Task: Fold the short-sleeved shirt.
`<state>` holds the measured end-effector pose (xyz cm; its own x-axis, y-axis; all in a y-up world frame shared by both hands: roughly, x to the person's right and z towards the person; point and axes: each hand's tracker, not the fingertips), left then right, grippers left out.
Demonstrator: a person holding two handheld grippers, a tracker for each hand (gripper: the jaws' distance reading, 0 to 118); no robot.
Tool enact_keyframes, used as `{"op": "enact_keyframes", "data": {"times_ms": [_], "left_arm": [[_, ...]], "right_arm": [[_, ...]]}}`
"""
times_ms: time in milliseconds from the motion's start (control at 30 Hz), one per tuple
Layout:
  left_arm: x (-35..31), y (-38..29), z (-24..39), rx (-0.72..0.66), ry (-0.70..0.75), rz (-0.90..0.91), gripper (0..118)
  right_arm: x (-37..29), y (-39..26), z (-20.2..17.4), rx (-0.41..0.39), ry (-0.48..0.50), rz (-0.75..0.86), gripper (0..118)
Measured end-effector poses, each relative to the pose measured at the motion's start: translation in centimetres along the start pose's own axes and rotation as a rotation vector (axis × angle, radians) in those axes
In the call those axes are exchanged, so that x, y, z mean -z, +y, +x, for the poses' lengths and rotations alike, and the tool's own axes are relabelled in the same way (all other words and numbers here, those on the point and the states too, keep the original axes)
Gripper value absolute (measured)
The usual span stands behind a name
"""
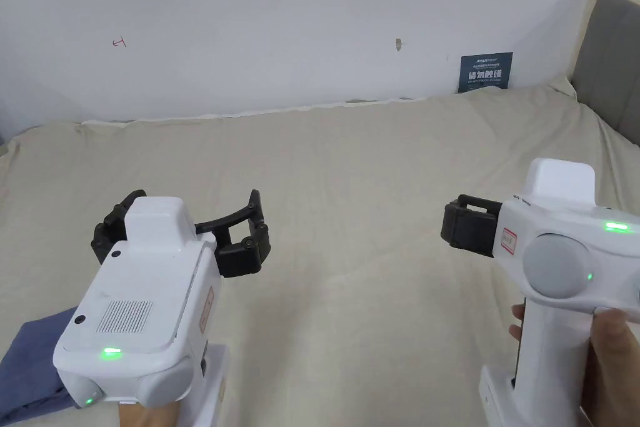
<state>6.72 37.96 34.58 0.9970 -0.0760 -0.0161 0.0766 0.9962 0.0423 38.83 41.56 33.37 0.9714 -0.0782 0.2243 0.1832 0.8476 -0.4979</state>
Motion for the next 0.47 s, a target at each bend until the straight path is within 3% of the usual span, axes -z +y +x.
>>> {"op": "enact_keyframes", "data": {"times_ms": [333, 467], "left_arm": [[0.0, 0.0, -0.2, -0.006, 0.005, 0.003, 118], [0.1, 0.0, -0.3, -0.006, 0.009, 0.004, 118]], "right_arm": [[-1.1, -1.5, 0.4, -0.073, 0.072, 0.345, 118], [-1.2, -2.4, 0.6, -0.068, 0.096, 0.483, 118]]}}
